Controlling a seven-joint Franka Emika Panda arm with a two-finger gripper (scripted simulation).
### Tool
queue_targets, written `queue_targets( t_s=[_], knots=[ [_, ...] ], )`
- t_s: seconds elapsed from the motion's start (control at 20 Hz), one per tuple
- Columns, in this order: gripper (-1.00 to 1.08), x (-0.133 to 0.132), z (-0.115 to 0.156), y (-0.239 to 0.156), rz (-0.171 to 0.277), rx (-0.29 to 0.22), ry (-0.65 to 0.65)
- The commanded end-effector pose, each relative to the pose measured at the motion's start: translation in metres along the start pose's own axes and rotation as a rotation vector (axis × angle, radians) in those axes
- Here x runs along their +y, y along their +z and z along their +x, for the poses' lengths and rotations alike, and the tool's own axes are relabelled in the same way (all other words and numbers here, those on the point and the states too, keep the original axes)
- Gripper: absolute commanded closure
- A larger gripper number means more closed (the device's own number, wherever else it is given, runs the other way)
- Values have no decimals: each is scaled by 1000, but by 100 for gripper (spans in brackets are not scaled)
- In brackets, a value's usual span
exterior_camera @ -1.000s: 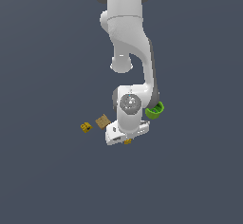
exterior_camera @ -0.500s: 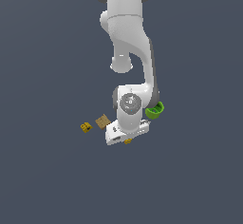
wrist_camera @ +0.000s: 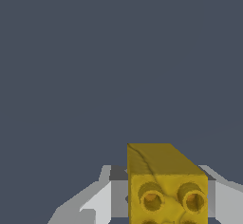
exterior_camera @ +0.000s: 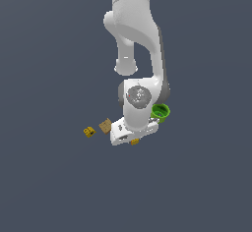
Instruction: Pick up a designated object from a clutter of objects.
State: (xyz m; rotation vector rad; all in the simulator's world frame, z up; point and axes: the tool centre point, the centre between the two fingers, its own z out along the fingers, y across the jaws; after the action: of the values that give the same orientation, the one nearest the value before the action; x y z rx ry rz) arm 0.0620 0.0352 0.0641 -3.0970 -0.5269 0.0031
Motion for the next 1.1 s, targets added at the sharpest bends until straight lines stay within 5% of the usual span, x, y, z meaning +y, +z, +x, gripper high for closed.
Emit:
queue_targets(
  t_s=[0.0, 1.05],
  knots=[
    [108, -4, 0, -19, 0, 1, 0],
    [108, -52, -7, -251, -1, 1, -1]
  ],
)
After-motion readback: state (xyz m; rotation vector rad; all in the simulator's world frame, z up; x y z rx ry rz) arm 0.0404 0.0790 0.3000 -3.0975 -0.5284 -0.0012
